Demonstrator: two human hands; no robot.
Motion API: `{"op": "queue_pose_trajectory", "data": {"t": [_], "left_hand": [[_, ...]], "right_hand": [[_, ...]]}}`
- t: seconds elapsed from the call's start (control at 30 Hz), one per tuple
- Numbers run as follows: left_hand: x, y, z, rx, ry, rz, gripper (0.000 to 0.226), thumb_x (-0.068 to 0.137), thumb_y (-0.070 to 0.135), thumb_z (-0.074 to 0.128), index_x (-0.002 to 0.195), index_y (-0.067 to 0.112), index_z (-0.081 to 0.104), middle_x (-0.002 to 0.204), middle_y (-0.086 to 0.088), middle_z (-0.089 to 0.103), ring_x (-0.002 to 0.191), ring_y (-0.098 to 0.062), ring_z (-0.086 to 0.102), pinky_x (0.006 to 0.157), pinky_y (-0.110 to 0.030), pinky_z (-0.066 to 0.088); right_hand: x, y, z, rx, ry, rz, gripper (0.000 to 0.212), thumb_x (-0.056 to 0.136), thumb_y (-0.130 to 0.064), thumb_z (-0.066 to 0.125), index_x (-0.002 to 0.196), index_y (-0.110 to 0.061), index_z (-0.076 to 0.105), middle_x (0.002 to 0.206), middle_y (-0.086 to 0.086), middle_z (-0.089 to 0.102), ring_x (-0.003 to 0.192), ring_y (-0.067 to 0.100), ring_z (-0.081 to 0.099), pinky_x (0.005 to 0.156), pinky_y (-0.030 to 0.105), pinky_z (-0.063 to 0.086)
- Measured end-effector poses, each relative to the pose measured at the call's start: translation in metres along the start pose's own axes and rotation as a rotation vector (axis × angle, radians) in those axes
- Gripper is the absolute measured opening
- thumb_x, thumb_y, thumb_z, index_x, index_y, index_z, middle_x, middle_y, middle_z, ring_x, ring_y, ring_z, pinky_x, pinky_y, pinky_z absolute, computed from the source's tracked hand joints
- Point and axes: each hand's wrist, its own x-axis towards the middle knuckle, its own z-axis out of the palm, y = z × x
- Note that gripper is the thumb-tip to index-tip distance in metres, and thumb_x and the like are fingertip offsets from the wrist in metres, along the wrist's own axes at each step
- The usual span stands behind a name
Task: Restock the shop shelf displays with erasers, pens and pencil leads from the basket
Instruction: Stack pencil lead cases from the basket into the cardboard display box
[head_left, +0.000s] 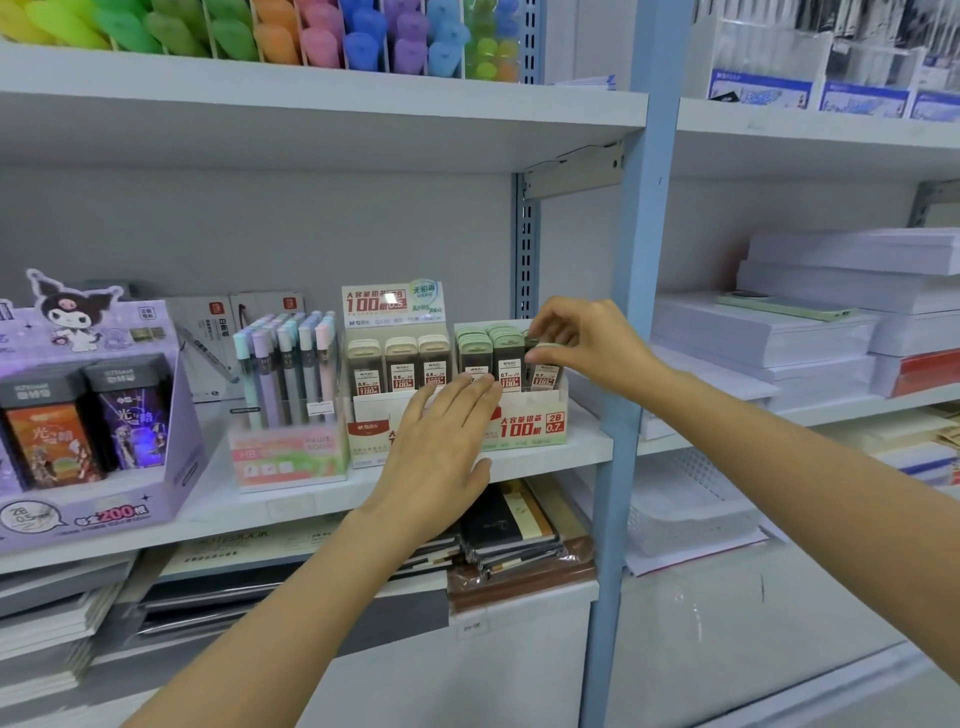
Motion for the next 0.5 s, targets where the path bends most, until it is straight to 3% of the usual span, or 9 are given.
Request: {"op": "queue_pose_trajectory", "data": {"t": [0.07,0.13,0.3,0.33,0.4,0.5], "left_hand": [[0.000,0.001,0.000,0.000,0.004,-0.002,0.075,0.093,0.031,0.055,0.155,0.021,0.014,0.161,0.002,0.018,0.149,-0.016,0.011,0.122,-0.039,0.001],[0.000,0.001,-0.001,-0.011,0.005,-0.003,0.075,0.093,0.031,0.055,0.155,0.021,0.015,0.161,0.002,0.019,0.149,-0.016,0.011,0.123,-0.040,0.003],[-0.004,0.004,-0.005,-0.033,0.000,-0.007,0.074,0.095,0.031,0.053,0.155,0.021,0.012,0.163,0.002,0.013,0.150,-0.016,0.005,0.123,-0.039,-0.001],[-0.007,0.006,-0.006,-0.045,0.028,-0.007,0.071,0.094,0.028,0.055,0.154,0.019,0.018,0.162,0.000,0.017,0.150,-0.019,0.008,0.123,-0.040,0.001],[-0.019,0.011,-0.007,-0.067,0.147,-0.005,0.059,0.087,0.015,0.064,0.143,0.012,0.044,0.151,-0.009,0.041,0.142,-0.027,0.032,0.119,-0.043,0.018],[-0.050,0.016,0.007,-0.114,0.346,-0.037,0.031,0.079,0.002,0.068,0.109,0.008,0.066,0.109,-0.010,0.064,0.102,-0.029,0.058,0.089,-0.038,0.040]], "right_hand": [[-0.004,0.000,0.005,-0.001,0.028,0.014,0.015,0.077,-0.022,0.080,0.081,-0.020,0.065,0.081,-0.003,0.071,0.074,0.009,0.066,0.072,0.033,0.058],[-0.007,0.000,0.008,-0.023,0.068,0.017,0.010,0.079,-0.022,0.079,0.080,-0.016,0.071,0.082,-0.002,0.072,0.074,0.011,0.065,0.072,0.037,0.057],[-0.023,-0.005,0.009,-0.134,0.135,-0.069,0.028,0.085,-0.024,0.073,0.109,-0.010,0.071,0.110,0.003,0.066,0.097,0.019,0.061,0.084,0.040,0.052],[-0.030,-0.007,0.010,-0.134,0.180,-0.101,0.030,0.085,-0.023,0.073,0.112,-0.009,0.070,0.114,0.005,0.064,0.101,0.019,0.060,0.085,0.038,0.052],[-0.049,-0.014,0.016,-0.089,0.258,-0.180,0.026,0.087,-0.021,0.071,0.110,-0.007,0.069,0.110,0.006,0.063,0.097,0.018,0.060,0.080,0.031,0.051],[-0.089,-0.028,0.044,0.062,0.204,-0.246,0.016,0.092,-0.024,0.065,0.096,-0.009,0.070,0.091,-0.001,0.066,0.074,0.010,0.058,0.065,0.020,0.046]]}}
